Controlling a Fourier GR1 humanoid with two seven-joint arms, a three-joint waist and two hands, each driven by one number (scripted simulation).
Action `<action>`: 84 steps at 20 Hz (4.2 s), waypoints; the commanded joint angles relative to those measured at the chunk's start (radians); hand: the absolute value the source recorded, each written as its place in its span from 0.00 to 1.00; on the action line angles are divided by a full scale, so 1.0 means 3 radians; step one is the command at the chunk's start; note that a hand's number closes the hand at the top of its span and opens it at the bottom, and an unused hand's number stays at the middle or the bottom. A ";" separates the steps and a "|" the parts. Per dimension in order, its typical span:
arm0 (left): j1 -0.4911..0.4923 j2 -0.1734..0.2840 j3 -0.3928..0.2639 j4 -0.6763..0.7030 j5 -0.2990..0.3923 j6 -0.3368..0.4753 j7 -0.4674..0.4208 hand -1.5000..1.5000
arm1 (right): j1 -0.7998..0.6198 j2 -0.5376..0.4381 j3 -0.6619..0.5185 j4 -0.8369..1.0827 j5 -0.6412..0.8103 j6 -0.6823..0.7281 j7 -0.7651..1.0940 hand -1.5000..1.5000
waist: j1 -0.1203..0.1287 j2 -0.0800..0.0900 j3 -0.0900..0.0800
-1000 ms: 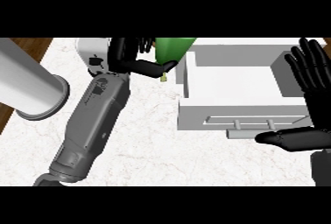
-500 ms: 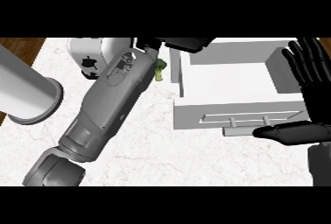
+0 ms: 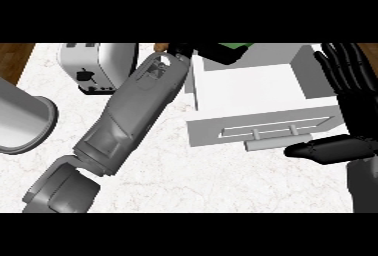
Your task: Pick up the cup, place it into the drawer and close the drawer
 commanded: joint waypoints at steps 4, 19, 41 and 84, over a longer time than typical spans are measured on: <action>0.0046 0.0000 -0.0416 0.0283 0.0094 -0.0187 0.0170 1.00 | -0.0118 -0.0025 0.0054 0.0007 -0.0073 0.0101 0.0024 0.00 | -0.0232 0.0042 0.0003; 0.0322 0.0000 -0.0301 -0.0216 0.0938 -0.0284 -0.0631 0.00 | -0.0295 0.0065 0.0684 0.0089 -0.0752 0.0974 0.0168 1.00 | -0.0295 0.0066 -0.0008; 0.0683 0.0000 -0.0162 -0.0319 0.1406 -0.0292 -0.1091 0.00 | -0.0121 -0.0363 0.1633 0.1488 0.1845 0.0667 -0.0309 0.00 | 0.0463 -0.0050 -0.0003; 0.1809 0.0695 -0.0269 -0.1368 0.1460 -0.1151 -0.0829 0.00 | -0.1969 -0.0963 0.0254 0.4090 0.1444 0.0334 -0.1409 1.00 | 0.1136 0.0070 0.0006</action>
